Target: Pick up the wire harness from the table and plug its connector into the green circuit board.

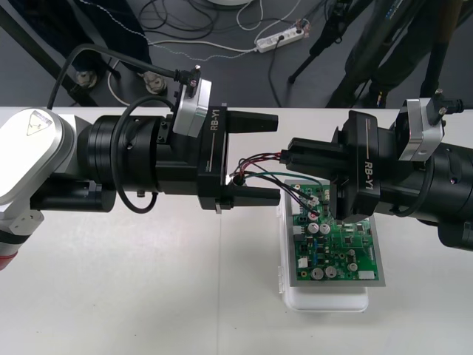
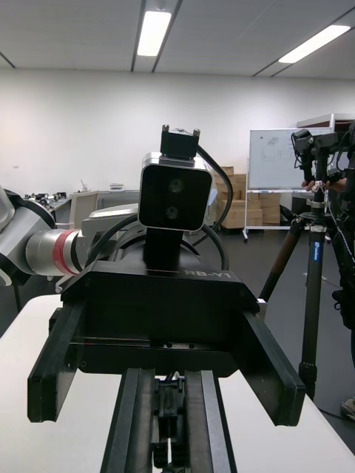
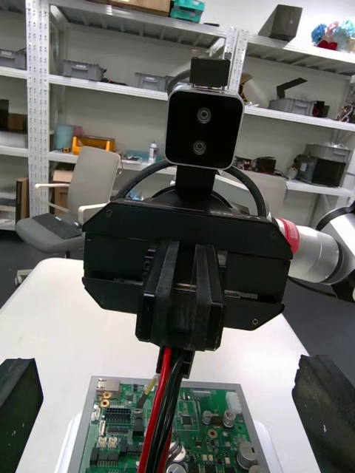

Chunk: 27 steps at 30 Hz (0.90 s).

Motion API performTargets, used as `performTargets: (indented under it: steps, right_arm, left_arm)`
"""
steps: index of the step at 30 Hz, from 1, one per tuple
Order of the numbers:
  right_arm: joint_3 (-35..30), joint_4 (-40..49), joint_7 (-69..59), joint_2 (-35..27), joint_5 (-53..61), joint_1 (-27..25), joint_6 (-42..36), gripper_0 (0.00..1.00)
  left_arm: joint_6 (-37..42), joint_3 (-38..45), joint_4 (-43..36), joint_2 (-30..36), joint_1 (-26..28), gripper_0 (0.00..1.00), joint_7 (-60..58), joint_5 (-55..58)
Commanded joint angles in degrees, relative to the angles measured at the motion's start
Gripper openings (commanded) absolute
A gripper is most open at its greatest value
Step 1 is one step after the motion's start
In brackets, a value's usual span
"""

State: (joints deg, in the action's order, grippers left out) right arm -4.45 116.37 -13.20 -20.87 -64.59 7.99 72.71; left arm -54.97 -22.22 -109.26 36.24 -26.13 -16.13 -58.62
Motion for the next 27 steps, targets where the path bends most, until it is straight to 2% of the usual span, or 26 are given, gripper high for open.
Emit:
performTargets:
  steps: [1, 3, 4, 5, 6, 7, 8, 27]
  right_arm:
    - [0.1, 2.4, 2.6, 0.3, -0.1, -0.3, -0.6, 0.00]
    - [0.1, 2.4, 2.6, 0.3, -0.1, -0.3, -0.6, 0.00]
    - [0.1, 2.4, 2.6, 0.3, -0.1, -0.3, -0.6, 0.00]
    - [0.1, 2.4, 2.6, 0.3, -0.1, -0.3, -0.6, 0.00]
    - [0.1, 2.4, 2.6, 0.3, -0.1, -0.3, -0.6, 0.00]
    - [0.1, 2.3, 2.6, 0.3, -0.1, -0.3, -0.6, 0.00]
    - [0.1, 2.4, 2.6, 0.3, -0.1, -0.3, -0.6, 0.00]
    - [0.1, 2.3, 2.6, 0.2, -0.1, -0.3, -0.6, 0.00]
  left_arm:
    - [2.6, -0.7, -0.3, -1.3, -2.4, 0.93, -2.1, 0.9]
    - [2.6, -0.7, -0.3, -1.3, -2.4, 0.71, -2.1, 1.0]
    - [2.6, -0.7, -0.3, -1.3, -2.4, 0.55, -2.1, 1.0]
    - [2.6, -0.7, -0.3, -1.3, -2.4, 0.43, -2.1, 1.0]
    - [2.6, -0.7, -0.3, -1.3, -2.4, 0.22, -2.1, 1.0]
    - [2.6, -0.7, -0.3, -1.3, -2.4, 0.15, -2.1, 1.0]
    - [2.6, -0.7, -0.3, -1.3, -2.4, 0.00, -2.1, 1.0]
    - [2.6, -0.6, -0.3, -1.6, -2.4, 0.00, -2.0, 1.9]
